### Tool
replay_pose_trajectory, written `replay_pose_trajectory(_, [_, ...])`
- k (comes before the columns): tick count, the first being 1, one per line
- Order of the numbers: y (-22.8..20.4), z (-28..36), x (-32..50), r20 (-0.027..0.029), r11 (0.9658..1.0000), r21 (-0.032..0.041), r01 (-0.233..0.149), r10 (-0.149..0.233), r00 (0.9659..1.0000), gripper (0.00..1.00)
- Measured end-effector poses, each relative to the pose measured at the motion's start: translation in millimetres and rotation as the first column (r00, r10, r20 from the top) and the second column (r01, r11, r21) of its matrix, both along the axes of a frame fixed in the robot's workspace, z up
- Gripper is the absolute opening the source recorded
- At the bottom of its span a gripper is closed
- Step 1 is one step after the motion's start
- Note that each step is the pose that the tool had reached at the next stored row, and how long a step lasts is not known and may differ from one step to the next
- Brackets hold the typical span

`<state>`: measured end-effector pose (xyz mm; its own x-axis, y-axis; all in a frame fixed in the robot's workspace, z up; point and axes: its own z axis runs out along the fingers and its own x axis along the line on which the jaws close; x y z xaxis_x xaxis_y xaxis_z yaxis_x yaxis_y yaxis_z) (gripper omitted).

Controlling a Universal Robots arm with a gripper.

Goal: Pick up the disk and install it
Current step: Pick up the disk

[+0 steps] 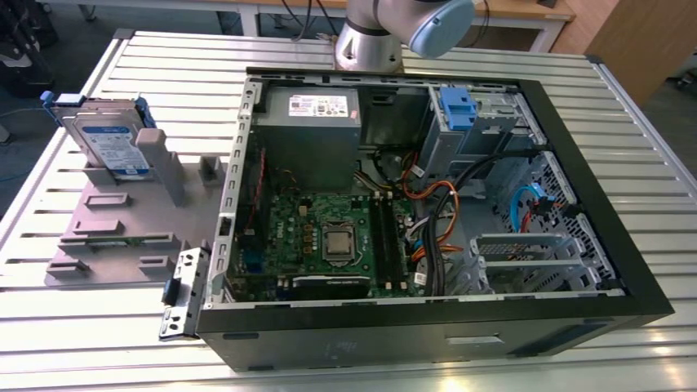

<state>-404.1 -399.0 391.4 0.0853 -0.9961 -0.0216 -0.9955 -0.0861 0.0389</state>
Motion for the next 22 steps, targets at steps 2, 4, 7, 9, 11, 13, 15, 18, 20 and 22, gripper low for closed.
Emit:
replay_pose_trajectory(2, [0.0,0.0,0.0,0.0,1.0,0.0,-0.003,0.003,1.0,0.11])
replay_pose_trajectory(4, [0.0,0.0,0.0,-0.0001,1.0,-0.0001,-0.005,0.005,1.0,0.11])
replay_pose_trajectory(7, [0.0,0.0,0.0,0.0,1.0,0.0,-0.009,0.009,1.0,0.11])
replay_pose_trajectory(9, [0.0,0.0,0.0,0.0,0.9999,-0.0001,-0.012,0.012,0.9999,0.11])
replay_pose_trajectory(11, [0.0,0.0,0.0,0.0,0.9999,0.0,-0.014,0.014,0.9999,0.11])
replay_pose_trajectory(13, [0.0,0.0,0.0,0.0,0.9999,0.0,-0.017,0.017,0.9999,0.11])
replay_pose_trajectory(15, [0.0,0.0,0.0,0.0,0.9998,0.0,-0.019,0.019,0.9998,0.11])
replay_pose_trajectory(18, [0.0,0.0,0.0,0.0,0.9997,0.0,-0.023,0.023,0.9997,0.11])
replay_pose_trajectory(20, [0.0,0.0,0.0,0.0,0.9997,0.0,-0.026,0.026,0.9997,0.11])
replay_pose_trajectory(22, [0.0,0.0,0.0,0.0,0.9996,0.0,-0.028,0.028,0.9996,0.11])
